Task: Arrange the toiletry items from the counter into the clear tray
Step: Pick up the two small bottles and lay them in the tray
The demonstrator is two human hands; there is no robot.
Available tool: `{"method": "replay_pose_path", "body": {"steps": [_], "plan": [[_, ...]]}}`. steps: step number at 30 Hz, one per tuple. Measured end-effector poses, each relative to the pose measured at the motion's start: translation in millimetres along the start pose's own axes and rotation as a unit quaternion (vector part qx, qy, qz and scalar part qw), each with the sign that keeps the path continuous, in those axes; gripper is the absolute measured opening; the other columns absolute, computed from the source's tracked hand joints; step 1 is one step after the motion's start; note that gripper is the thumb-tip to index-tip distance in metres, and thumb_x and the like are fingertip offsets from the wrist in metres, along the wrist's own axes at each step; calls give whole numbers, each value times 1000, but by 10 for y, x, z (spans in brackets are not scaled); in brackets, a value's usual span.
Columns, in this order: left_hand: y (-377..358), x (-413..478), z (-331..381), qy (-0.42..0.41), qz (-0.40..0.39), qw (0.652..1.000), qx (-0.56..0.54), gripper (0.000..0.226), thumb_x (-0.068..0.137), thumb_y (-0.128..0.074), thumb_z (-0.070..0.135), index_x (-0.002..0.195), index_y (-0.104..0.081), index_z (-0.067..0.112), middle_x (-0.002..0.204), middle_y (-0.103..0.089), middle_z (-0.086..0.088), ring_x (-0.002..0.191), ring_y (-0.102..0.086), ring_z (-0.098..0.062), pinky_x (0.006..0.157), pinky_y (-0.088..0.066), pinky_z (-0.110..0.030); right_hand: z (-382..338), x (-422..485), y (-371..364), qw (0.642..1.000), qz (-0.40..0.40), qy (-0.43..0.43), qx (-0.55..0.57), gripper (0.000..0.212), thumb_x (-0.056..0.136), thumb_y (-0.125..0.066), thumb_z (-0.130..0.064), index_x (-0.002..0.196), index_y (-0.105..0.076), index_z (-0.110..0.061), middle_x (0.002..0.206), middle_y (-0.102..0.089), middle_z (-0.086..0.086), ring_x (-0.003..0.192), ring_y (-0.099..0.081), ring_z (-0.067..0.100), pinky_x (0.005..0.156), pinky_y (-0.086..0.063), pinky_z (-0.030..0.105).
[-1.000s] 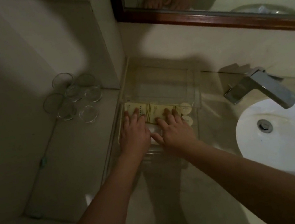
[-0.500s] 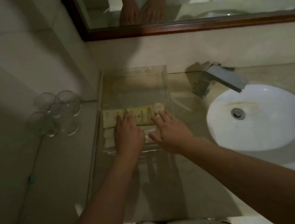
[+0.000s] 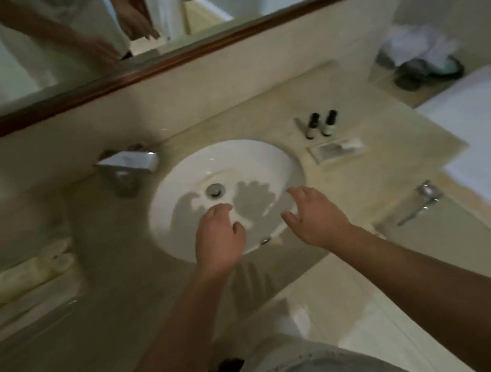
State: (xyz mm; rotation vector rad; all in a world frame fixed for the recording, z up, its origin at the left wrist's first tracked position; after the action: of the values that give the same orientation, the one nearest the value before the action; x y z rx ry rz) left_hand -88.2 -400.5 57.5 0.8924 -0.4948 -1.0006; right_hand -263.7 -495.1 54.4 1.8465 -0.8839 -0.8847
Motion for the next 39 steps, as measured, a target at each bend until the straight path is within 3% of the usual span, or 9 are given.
{"method": "replay_pose_path", "body": {"steps": [7, 17, 19, 22, 24, 28, 32, 39], "plan": [[-761, 164, 1171, -76, -72, 994, -6, 40, 85, -55, 16, 124, -55, 8, 125, -58, -15, 116, -52, -32, 98, -42, -36, 1124, -63, 329, 997, 15, -59, 40, 67, 87, -45, -49, 142, -38, -12, 135, -51, 15, 125, -47, 35, 103, -43, 44], [-1380, 1091, 1581, -26, -120, 992, -22, 41, 86, -56, 20, 126, -53, 10, 127, -56, -14, 118, -50, -32, 98, -42, -37, 1741, 646, 560, 996, -10, -74, 46, 63, 90, -52, -40, 144, -34, -13, 138, -49, 15, 123, -48, 34, 101, -43, 42], [-1464, 1308, 1652, -14, -118, 992, -40, 36, 84, -56, 21, 119, -56, 12, 119, -58, -12, 112, -53, -30, 89, -42, -33, 1832, 826, 635, 996, -20, -75, 34, 60, 91, -51, -40, 144, -35, -15, 136, -50, 13, 121, -50, 32, 99, -44, 41], [-1549, 1566, 1806, 1, -106, 992, -73, 12, 82, -51, 30, 85, -60, 22, 82, -58, 4, 77, -56, -17, 62, -38, -27, 1968, 1139, 767, 996, -15, -77, 31, 55, 91, -51, -38, 141, -39, -17, 133, -54, 12, 117, -53, 31, 95, -46, 41], [-1627, 1711, 1839, 9, -98, 993, -68, 12, 81, -51, 27, 72, -59, 23, 69, -56, 9, 65, -57, -16, 53, -37, -25, 2042, 1317, 820, 996, -7, -76, 44, 51, 91, -50, -37, 137, -43, -17, 129, -57, 13, 112, -56, 32, 92, -47, 41], [-1772, 1882, 1740, 52, -99, 993, -37, 34, 82, -51, 28, 112, -59, 14, 108, -60, -2, 98, -58, -20, 79, -47, -32, 2159, 1514, 838, 995, -26, -79, 63, 52, 92, -49, -38, 140, -42, -20, 136, -53, 11, 119, -54, 31, 98, -46, 42], [-1775, 2012, 1666, 126, -69, 985, -100, 48, 83, -58, 27, 129, -50, 13, 130, -53, -7, 116, -53, -23, 93, -42, -33, 2226, 1803, 874, 993, -18, -61, 100, 54, 91, -56, -38, 140, -43, -18, 138, -52, 9, 122, -52, 29, 99, -44, 39], [-1746, 2496, 1847, 140, -29, 983, -115, 60, 82, -69, 28, 136, -45, 18, 138, -51, -7, 122, -52, -25, 96, -44, -36, 2109, 2433, 1022, 991, -23, -10, 135, 50, 91, -60, -33, 135, -46, -16, 132, -56, 7, 118, -54, 28, 94, -44, 36]]}}
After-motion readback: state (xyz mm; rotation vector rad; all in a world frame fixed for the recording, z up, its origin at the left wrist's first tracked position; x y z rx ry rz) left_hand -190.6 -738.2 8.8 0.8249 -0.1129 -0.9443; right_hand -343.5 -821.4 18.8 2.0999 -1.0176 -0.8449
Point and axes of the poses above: each hand's wrist, its own x-axis towards the middle knuckle, its own y-axis out of the back of the hand, z = x × y, the point moved 9 cm from there along x, towards the middle knuckle
